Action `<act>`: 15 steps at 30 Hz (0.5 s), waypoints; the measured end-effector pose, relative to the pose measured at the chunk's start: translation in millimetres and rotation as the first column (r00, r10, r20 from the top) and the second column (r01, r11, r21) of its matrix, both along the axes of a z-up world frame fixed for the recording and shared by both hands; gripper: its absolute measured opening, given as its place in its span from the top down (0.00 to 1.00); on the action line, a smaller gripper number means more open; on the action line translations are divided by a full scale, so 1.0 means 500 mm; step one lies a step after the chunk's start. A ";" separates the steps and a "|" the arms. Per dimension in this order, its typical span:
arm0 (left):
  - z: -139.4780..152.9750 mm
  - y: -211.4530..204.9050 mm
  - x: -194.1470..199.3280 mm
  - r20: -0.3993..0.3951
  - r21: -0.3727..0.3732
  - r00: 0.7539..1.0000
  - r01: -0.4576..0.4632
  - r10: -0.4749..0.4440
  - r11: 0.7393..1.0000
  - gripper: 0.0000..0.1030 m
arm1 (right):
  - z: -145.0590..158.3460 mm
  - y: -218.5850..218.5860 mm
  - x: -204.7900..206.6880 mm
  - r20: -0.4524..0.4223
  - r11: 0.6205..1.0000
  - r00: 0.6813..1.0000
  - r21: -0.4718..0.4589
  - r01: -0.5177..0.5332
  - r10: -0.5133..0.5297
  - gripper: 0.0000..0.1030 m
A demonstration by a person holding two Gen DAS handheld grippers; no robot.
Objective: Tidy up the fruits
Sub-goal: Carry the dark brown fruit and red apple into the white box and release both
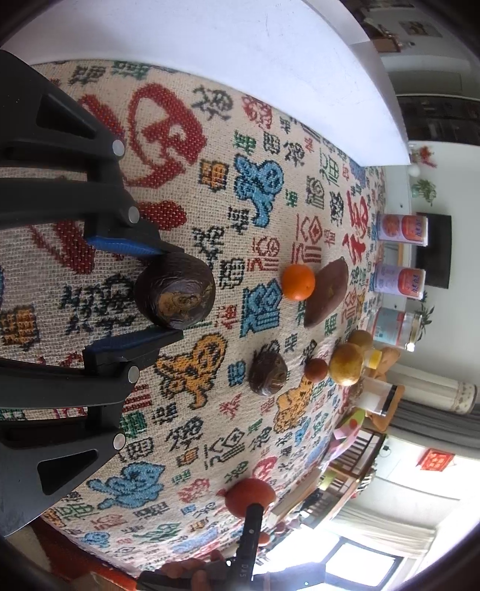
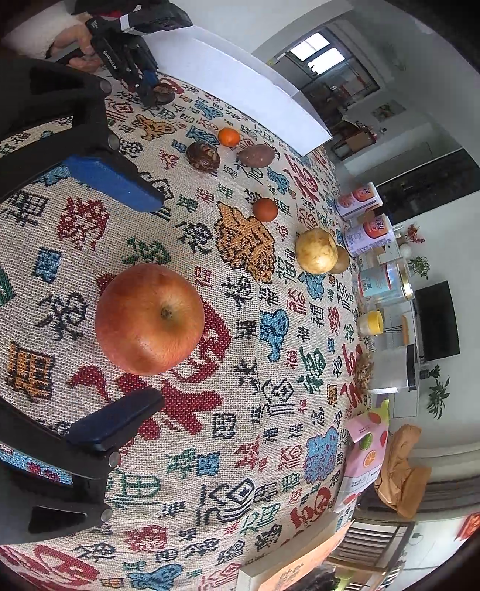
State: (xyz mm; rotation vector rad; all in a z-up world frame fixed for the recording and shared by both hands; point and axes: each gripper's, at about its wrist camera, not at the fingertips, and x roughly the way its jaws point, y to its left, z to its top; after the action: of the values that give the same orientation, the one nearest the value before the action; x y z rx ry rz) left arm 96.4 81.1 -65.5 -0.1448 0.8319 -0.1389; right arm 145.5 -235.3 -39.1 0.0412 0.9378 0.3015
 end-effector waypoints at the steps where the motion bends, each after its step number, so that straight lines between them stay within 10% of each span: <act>1: 0.002 0.002 -0.002 0.002 -0.011 1.000 0.001 -0.001 1.000 0.65 | -0.012 0.013 0.006 -0.004 0.999 1.000 -0.046 -0.001 0.001 0.08; 4: 0.016 0.010 -0.015 0.003 -0.058 1.000 -0.002 0.002 0.998 0.65 | -0.038 0.020 0.015 -0.020 0.992 0.999 -0.124 0.024 -0.026 0.32; 10: 0.140 0.051 -0.077 0.043 -0.226 0.998 -0.026 0.037 0.974 0.65 | 0.002 0.005 -0.017 -0.041 0.995 0.997 0.080 0.064 -0.061 0.32; 15: 0.295 0.155 -0.134 0.109 -0.286 0.986 -0.093 0.129 0.954 0.65 | 0.109 0.152 -0.031 -0.013 0.955 0.992 0.272 -0.118 0.126 0.32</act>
State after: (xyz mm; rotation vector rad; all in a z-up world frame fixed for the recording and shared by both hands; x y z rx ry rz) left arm 29.3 158.6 82.2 -0.4445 0.6722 -0.1576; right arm 130.0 -159.5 15.3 0.2401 0.9260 0.5443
